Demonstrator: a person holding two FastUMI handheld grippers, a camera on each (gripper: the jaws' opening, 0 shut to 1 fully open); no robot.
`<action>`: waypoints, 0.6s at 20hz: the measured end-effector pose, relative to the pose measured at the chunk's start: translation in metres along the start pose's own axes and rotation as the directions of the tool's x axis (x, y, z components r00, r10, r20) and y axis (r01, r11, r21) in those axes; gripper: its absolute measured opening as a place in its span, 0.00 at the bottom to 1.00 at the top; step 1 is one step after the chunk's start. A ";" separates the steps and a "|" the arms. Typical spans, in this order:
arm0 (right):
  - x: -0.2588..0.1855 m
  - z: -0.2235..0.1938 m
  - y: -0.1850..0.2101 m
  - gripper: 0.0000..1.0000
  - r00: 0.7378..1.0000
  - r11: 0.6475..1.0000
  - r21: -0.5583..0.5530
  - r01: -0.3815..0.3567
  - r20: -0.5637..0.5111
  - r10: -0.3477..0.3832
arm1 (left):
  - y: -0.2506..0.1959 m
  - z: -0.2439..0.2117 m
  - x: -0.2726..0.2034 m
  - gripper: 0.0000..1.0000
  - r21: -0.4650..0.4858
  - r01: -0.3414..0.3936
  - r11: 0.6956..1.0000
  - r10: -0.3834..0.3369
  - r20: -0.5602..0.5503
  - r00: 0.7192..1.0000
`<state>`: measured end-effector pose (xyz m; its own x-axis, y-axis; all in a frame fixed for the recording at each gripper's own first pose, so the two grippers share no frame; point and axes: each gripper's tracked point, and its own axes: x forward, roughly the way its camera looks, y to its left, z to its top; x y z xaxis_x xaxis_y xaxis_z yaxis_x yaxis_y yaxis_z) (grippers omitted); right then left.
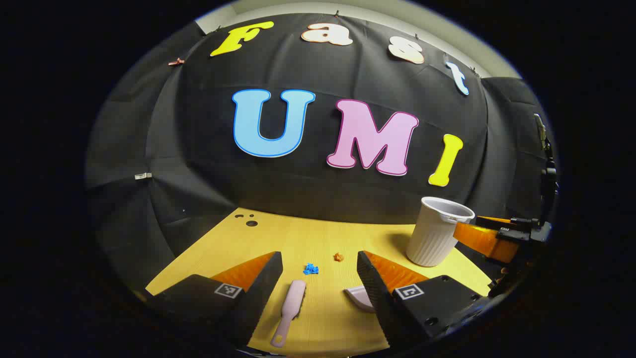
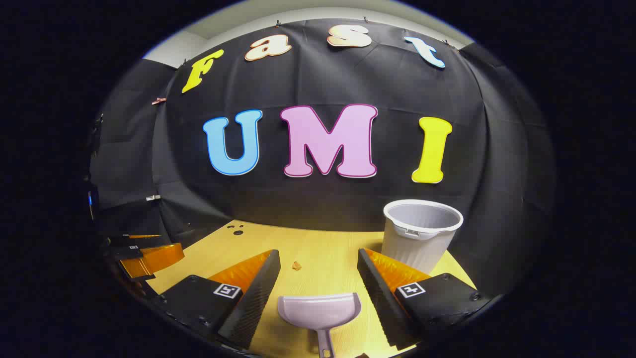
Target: Pick up the small broom and dustpan from the desktop, sweep the trash into the dustpan with the broom, and then empty the trash into the garbage bin.
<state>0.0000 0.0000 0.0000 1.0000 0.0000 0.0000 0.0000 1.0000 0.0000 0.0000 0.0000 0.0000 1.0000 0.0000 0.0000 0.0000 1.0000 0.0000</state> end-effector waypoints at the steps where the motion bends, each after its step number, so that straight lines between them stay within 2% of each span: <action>1: 0.001 -0.003 0.002 0.98 1.000 1.000 0.001 -0.004 -0.009 0.004 | 0.001 -0.004 0.002 0.96 0.002 -0.001 1.000 0.001 -0.013 1.000; 12: 0.009 -0.026 -0.005 0.98 0.995 1.000 0.023 -0.003 -0.098 0.006 | 0.021 -0.047 0.016 0.96 0.015 -0.006 1.000 0.009 -0.153 0.988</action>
<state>0.0094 -0.0050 -0.0260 0.9951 0.0058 -0.0982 -0.0035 0.9997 0.0235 0.0156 0.0209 -0.0471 0.9881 0.0086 -0.1534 -0.0064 0.9999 0.0145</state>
